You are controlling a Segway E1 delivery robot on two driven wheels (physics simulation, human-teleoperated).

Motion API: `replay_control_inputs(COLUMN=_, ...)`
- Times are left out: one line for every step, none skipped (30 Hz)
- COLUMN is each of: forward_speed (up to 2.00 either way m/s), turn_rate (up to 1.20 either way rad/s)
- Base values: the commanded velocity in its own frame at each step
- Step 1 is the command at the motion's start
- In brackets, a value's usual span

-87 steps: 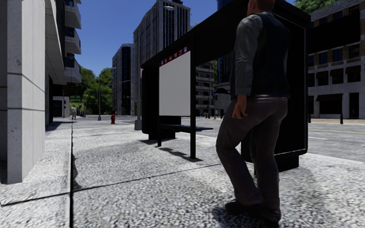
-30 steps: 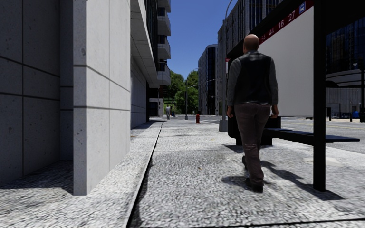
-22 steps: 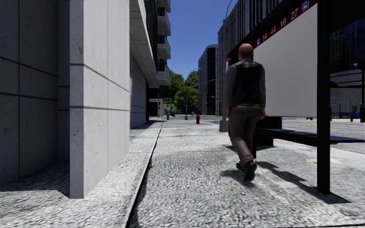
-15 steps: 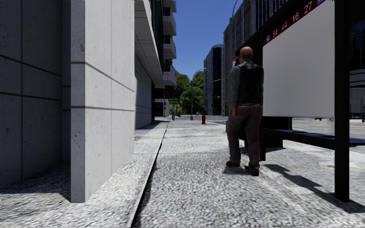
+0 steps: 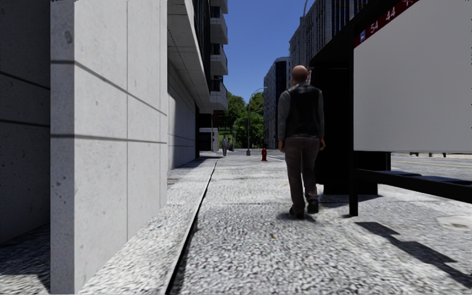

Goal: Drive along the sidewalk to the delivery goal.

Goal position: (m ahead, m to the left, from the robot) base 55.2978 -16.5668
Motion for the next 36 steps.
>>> replay_control_inputs(forward_speed=0.77, turn_rate=0.0)
replay_control_inputs(forward_speed=0.77, turn_rate=0.0)
replay_control_inputs(forward_speed=0.77, turn_rate=0.0)
replay_control_inputs(forward_speed=0.77, turn_rate=0.0)
replay_control_inputs(forward_speed=0.77, turn_rate=0.0)
replay_control_inputs(forward_speed=0.77, turn_rate=0.0)
replay_control_inputs(forward_speed=0.77, turn_rate=0.0)
replay_control_inputs(forward_speed=0.77, turn_rate=0.0)
replay_control_inputs(forward_speed=0.77, turn_rate=0.0)
replay_control_inputs(forward_speed=0.77, turn_rate=0.0)
replay_control_inputs(forward_speed=0.77, turn_rate=0.0)
replay_control_inputs(forward_speed=0.77, turn_rate=0.0)
replay_control_inputs(forward_speed=0.77, turn_rate=0.03)
replay_control_inputs(forward_speed=0.77, turn_rate=0.06)
replay_control_inputs(forward_speed=0.77, turn_rate=0.09)
replay_control_inputs(forward_speed=0.77, turn_rate=0.21)
replay_control_inputs(forward_speed=0.77, turn_rate=0.38)
replay_control_inputs(forward_speed=0.77, turn_rate=0.48)
replay_control_inputs(forward_speed=0.77, turn_rate=0.48)
replay_control_inputs(forward_speed=0.77, turn_rate=0.5)
replay_control_inputs(forward_speed=0.77, turn_rate=0.44)
replay_control_inputs(forward_speed=0.77, turn_rate=0.44)
replay_control_inputs(forward_speed=0.77, turn_rate=0.17)
replay_control_inputs(forward_speed=0.77, turn_rate=0.03)
replay_control_inputs(forward_speed=0.77, turn_rate=0.0)
replay_control_inputs(forward_speed=0.77, turn_rate=0.0)
replay_control_inputs(forward_speed=0.77, turn_rate=0.0)
replay_control_inputs(forward_speed=0.77, turn_rate=0.0)
replay_control_inputs(forward_speed=0.77, turn_rate=0.0)
replay_control_inputs(forward_speed=0.77, turn_rate=0.0)
replay_control_inputs(forward_speed=0.77, turn_rate=0.0)
replay_control_inputs(forward_speed=0.77, turn_rate=0.0)
replay_control_inputs(forward_speed=0.77, turn_rate=0.0)
replay_control_inputs(forward_speed=0.77, turn_rate=0.0)
replay_control_inputs(forward_speed=0.77, turn_rate=0.0)
replay_control_inputs(forward_speed=0.77, turn_rate=0.0)
